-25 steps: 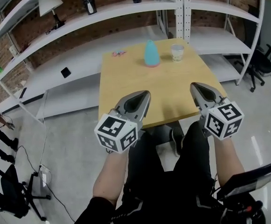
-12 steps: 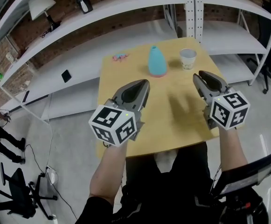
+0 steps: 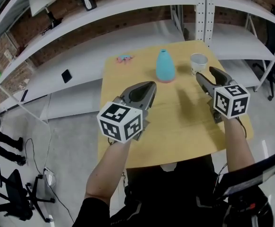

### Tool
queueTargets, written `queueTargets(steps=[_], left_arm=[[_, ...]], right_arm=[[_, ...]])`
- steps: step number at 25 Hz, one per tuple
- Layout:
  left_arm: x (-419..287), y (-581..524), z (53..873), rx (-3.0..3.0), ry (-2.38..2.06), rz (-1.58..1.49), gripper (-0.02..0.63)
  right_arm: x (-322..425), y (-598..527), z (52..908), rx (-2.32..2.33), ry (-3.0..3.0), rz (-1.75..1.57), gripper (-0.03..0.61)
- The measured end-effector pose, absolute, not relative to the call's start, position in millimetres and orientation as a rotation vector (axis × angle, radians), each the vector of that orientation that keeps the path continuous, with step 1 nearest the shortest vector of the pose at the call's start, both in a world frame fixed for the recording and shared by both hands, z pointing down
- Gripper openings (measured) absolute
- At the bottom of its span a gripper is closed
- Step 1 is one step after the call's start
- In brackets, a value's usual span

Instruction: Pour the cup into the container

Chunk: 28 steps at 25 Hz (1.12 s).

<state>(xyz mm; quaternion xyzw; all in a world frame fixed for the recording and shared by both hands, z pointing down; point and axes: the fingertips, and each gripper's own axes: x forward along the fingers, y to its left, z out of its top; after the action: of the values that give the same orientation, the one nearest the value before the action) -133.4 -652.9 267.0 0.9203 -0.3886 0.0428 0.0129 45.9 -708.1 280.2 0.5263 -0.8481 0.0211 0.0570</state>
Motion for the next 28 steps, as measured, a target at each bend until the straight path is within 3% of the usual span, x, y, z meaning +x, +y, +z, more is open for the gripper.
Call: queueTargets(steps=[15,28], left_arm=[[-136.2,-685.6,300.1,2.947,-0.980,0.207,0.000],[-149.8,-696.1,312.1,2.933,-0.955,0.205,0.002]], right_arm=[[55.5,-767.0,312.5,1.543,-2.474,0.250,0.337],[56.9,-796.9,328.5,1.578,-2.405,0.307,0.339]])
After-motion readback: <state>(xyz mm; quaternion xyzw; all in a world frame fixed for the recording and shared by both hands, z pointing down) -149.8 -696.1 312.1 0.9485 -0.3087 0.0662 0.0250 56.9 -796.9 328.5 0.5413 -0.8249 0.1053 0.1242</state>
